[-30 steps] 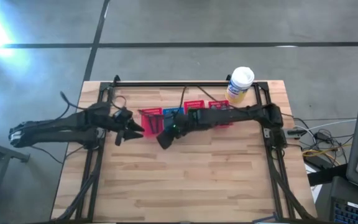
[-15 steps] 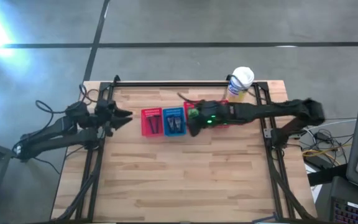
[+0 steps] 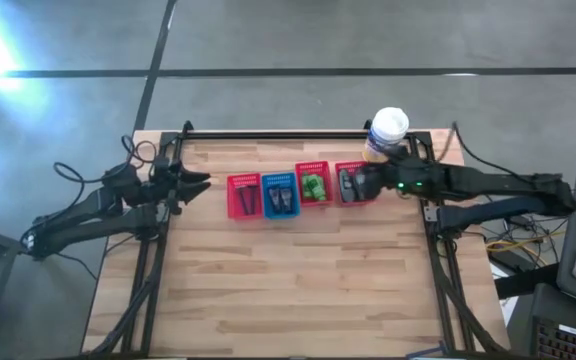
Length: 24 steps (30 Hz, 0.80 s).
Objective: Pick & Place Travel size toiletries
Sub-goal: Return to Home Position
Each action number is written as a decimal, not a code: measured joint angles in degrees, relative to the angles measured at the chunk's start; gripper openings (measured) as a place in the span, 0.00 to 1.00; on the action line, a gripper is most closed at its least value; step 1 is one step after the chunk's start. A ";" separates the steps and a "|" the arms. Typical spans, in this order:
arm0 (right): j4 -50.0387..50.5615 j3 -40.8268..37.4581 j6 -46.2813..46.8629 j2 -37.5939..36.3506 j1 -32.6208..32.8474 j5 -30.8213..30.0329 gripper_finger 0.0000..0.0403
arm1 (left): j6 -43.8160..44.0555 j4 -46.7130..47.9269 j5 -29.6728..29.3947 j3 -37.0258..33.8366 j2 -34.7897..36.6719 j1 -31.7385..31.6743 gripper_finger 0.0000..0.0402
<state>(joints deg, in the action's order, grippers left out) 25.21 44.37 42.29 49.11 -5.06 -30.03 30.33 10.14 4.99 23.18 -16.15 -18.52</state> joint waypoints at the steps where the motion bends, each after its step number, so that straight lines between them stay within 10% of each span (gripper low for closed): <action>1: -0.01 -1.07 -0.81 -1.99 -0.02 -0.70 0.21 | 0.00 0.07 0.00 0.00 -0.04 0.00 0.47; 14: -2.44 -16.46 0.14 -15.02 0.04 -0.95 0.12 | 0.15 0.30 -0.06 -0.80 1.52 0.44 0.47; 24: -45.32 -36.37 -0.16 -15.42 0.20 6.09 0.13 | 0.13 0.08 -0.59 -8.52 11.72 6.11 0.47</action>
<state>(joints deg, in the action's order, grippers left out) -20.11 8.00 42.13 33.70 -4.86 -23.94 30.46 10.23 4.41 14.66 -4.43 -12.41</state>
